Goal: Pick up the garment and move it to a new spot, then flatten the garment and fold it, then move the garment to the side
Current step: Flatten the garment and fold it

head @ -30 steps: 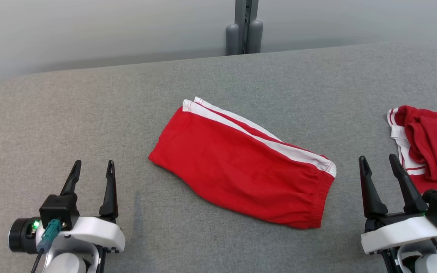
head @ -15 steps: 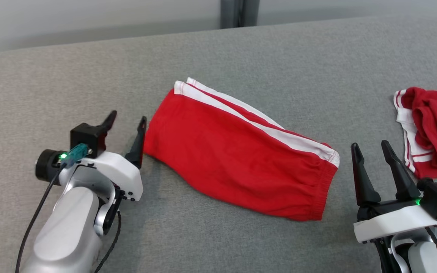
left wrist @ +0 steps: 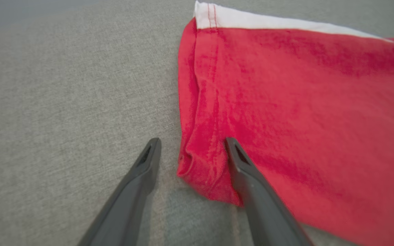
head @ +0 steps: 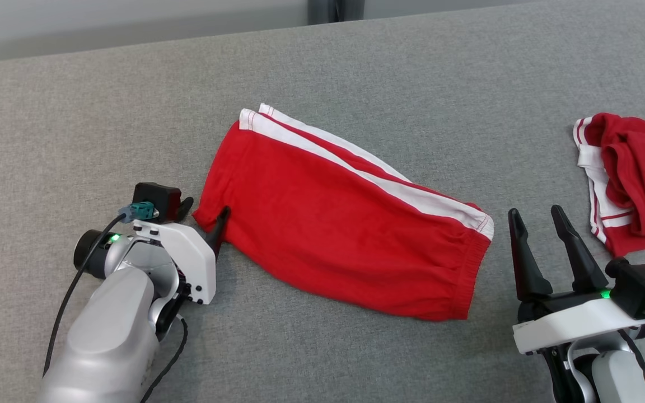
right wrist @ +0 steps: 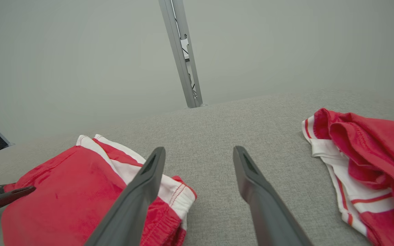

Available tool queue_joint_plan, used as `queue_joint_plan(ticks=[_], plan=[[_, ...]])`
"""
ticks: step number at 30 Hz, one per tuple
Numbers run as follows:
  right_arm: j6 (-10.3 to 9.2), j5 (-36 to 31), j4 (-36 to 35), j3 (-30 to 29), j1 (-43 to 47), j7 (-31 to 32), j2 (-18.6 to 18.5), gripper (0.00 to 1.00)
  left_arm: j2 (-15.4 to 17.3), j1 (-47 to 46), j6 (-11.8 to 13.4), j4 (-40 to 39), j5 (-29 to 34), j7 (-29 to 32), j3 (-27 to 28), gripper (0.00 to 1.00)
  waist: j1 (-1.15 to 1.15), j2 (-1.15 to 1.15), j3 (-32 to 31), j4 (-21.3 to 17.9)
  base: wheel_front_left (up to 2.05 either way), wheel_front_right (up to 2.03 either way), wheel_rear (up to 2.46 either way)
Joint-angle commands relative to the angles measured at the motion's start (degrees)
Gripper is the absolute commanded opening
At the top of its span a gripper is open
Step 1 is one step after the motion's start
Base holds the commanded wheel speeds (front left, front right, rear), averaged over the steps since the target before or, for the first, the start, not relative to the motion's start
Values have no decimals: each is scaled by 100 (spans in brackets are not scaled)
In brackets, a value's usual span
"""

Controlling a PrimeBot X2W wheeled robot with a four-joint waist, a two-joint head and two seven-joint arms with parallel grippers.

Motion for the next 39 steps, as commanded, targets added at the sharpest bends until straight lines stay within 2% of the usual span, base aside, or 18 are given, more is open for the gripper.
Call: queue_joint_plan(ticks=[1, 2, 9, 14, 19, 23, 29, 37, 38, 39], plan=[[1, 27, 12, 1, -47, -45, -22, 100, -16, -54, -33, 97, -33, 1, -39, 28, 0, 0, 0, -13, 0, 0, 0], [1, 43, 24, 14, -70, -49, -23, 100, -45, -72, -46, 155, -51, -3, -60, 0, 0, 0, 1, -25, 0, 0, 0], [1, 144, 86, 70, -129, -97, -22, 100, -59, -200, -54, 482, -173, -192, -68, 0, 0, 0, 22, -82, 0, 0, 0], [1, 167, 133, -16, -39, -134, -23, 100, -85, 57, 150, 504, -399, -724, 206, 0, 0, 0, -33, -44, 0, 0, 0], [1, 185, 195, -90, 83, -153, -22, 100, -161, 716, 342, 250, -610, -1223, 399, 0, 0, 0, -250, 72, 0, 0, 0], [1, 151, 230, -123, 177, -119, -25, 100, -204, 1269, 495, -51, -722, -1380, 492, 0, 0, 0, -407, 186, 0, 0, 0], [1, 61, 198, -220, 422, 23, -24, 100, -264, 2347, 843, -997, -893, -1508, 615, 0, 0, 0, -710, 404, 0, 0, 0], [1, -65, 34, -310, 666, 242, -26, 100, -218, 3299, 1295, -2364, -964, -1151, 574, 0, 0, 0, -907, 451, 0, 0, 0], [1, -76, 25, -319, 684, 263, -24, 100, -199, 3369, 1338, -2478, -957, -1102, 562, 29, 0, 0, -923, 441, 0, 0, 0], [1, -86, 10, -321, 693, 273, -24, 100, -180, 3422, 1377, -2594, -942, -1073, 556, 65, 0, 0, -932, 433, 0, 0, 0]])
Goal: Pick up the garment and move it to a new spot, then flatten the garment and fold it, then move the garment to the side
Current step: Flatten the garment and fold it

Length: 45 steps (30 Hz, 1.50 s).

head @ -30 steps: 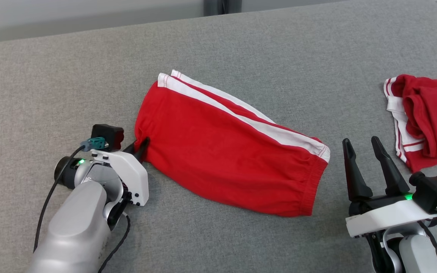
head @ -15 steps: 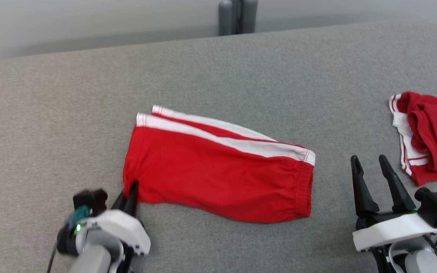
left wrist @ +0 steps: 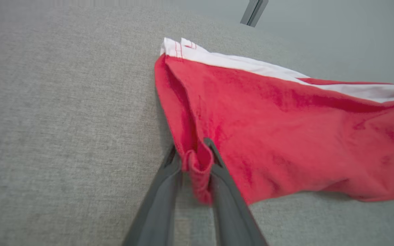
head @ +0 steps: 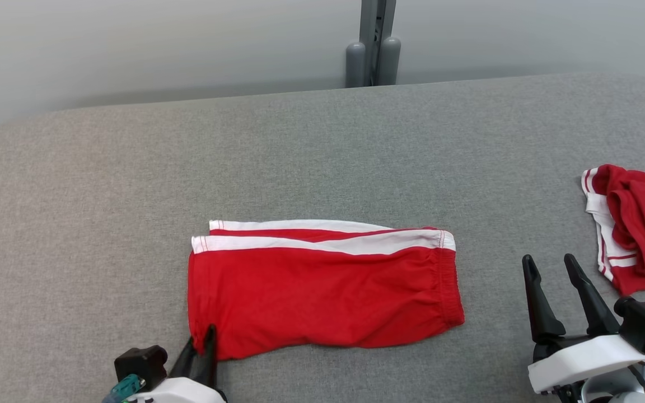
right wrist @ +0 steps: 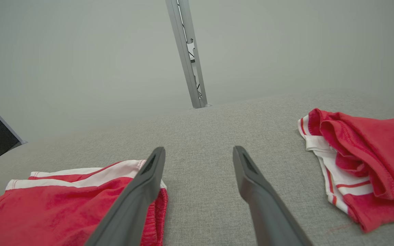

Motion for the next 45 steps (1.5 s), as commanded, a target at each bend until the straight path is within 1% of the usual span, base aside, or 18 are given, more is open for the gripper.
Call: queue_joint_plan(ticks=[1, 4, 7, 10, 13, 14, 19, 22, 25, 38, 42, 45], plan=[[1, -26, -39, -9, 49, 22, -27, 100, 75, 61, 74, -156, 22, -20, 12, 100, 0, 0, -19, -20, 0, 0, 0], [1, -89, -73, 0, 75, 53, -25, 100, 158, 128, 216, -454, 173, -180, 38, 100, 0, 0, -68, -39, 0, 0, 0], [1, -217, -98, -3, 114, 72, -32, 100, 290, 84, 445, -792, 522, -452, 91, 100, 0, 0, -166, -27, 0, 0, 0], [1, -375, -120, -15, 152, 121, -62, 100, 400, 49, 620, -1084, 820, -581, 220, 100, 0, 0, -278, -2, 0, 0, 0], [1, -495, -156, -50, 190, 180, -94, 100, 497, 53, 718, -1345, 1046, -622, 376, 100, 0, 0, -392, 45, 0, 0, 0], [1, -533, -193, -76, 242, 221, -106, 100, 601, 113, 742, -1434, 1181, -632, 468, 100, 0, 0, -475, 86, 0, 0, 0], [1, -608, -269, -154, 420, 298, -130, 100, 803, 337, 769, -1534, 1359, -633, 584, 100, 0, 0, -665, 175, 0, 0, 0], [1, -635, -306, -180, 507, 346, -123, 100, 905, 448, 695, -1531, 1335, -611, 591, 100, 0, 0, -719, 199, 0, 0, 0], [1, -648, -352, -205, 547, 387, -118, 100, 981, 540, 671, -1565, 1295, -583, 598, 100, 0, 0, -746, 216, 0, 0, 0], [1, -606, -398, -275, 614, 440, -86, 100, 991, 562, 705, -1649, 1190, -544, 598, 100, 0, 0, -733, 271, 0, 0, 0], [1, -542, -160, -393, 486, 425, -96, 100, 966, 382, 649, -1717, 1224, -535, 515, 100, 0, 0, -620, 417, 0, 0, 0], [1, -509, 160, -321, 305, 367, -111, 100, 944, 241, 614, -1737, 1267, -522, 441, 100, 0, 0, -503, 594, 0, 0, 0]])
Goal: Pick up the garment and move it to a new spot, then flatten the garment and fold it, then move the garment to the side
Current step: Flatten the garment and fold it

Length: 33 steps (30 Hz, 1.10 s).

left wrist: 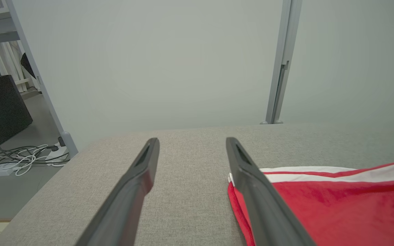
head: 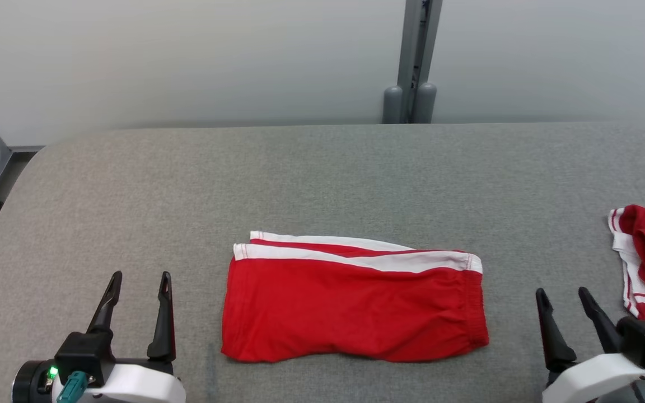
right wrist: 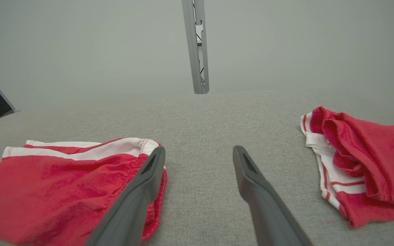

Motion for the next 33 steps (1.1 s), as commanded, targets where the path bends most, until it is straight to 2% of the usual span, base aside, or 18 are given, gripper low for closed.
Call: queue_joint_plan(ticks=[1, 13, 21, 25, 26, 27, 28, 29, 33], plan=[[1, 35, 94, 59, -121, -47, -16, 100, 14, -109, -28, -6, 41, 8, -13, 100, 0, 0, 114, 148, 0, 0, 0], [1, 289, 1870, 555, -1096, -201, -100, 100, -175, -731, -186, 93, 149, -62, -218, 100, 0, 0, 556, 672, 0, 0, 0], [0, 488, 2857, 662, -1479, -270, -225, 100, -248, -896, -226, 103, 218, -96, -191, 100, 0, 0, 696, 764, 0, 0, 0], [1, 748, 3200, 907, -1616, -155, -204, 100, -286, -938, -239, 125, 236, -103, -177, 100, 0, 0, 735, 753, 0, 0, 0], [1, 827, 3244, 991, -1636, -127, -197, 46, -292, -945, -240, 129, 243, -105, -172, 100, 0, 0, 739, 744, 0, 0, 0], [1, 827, 3244, 991, -1636, -127, -197, 46, -292, -945, -240, 129, 243, -105, -172, 100, 0, 0, 739, 744, 0, 0, 0], [1, 897, 3281, 1067, -1655, -120, -199, 3, -298, -946, -238, 135, 242, -107, -165, 100, 0, 0, 741, 731, 0, 0, 0], [1, 966, 3314, 1115, -1675, -128, -215, 0, -300, -943, -237, 137, 248, -107, -154, 100, 0, 0, 745, 715, 0, 0, 0], [-4, 1203, 3355, 1225, -1700, -258, -357, 0, -311, -920, -244, 147, 273, -110, -128, 100, 0, 0, 729, 641, 0, 0, 0]])
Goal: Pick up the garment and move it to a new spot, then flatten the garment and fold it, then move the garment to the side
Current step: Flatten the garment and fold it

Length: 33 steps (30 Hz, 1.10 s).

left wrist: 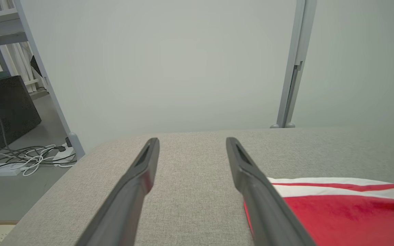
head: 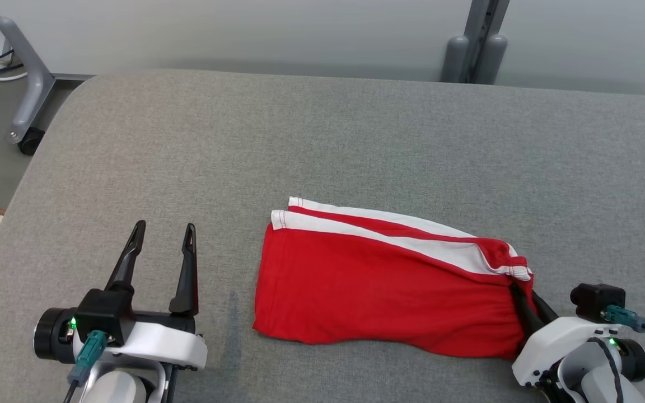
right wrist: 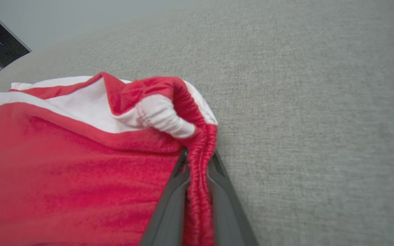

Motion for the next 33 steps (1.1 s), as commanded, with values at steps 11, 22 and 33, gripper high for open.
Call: queue_joint_plan(ticks=[11, 22, 33], plan=[[-21, 473, 12, 125, 258, -57, -446, 0, 3, 45, -23, -20, 73, -30, 106, 100, 0, 0, -100, -198, 0, 0, 0], [-5, 1923, -1729, 455, 335, 912, -396, 0, 20, 135, -28, -3, 100, -31, 104, 100, 0, 0, -246, -332, 0, 0, 0], [-5, 3719, -2356, 1200, -214, 1880, 269, 0, -43, -56, -85, 46, 101, -31, -15, 100, 0, 0, -179, -88, 0, 0, 0]])
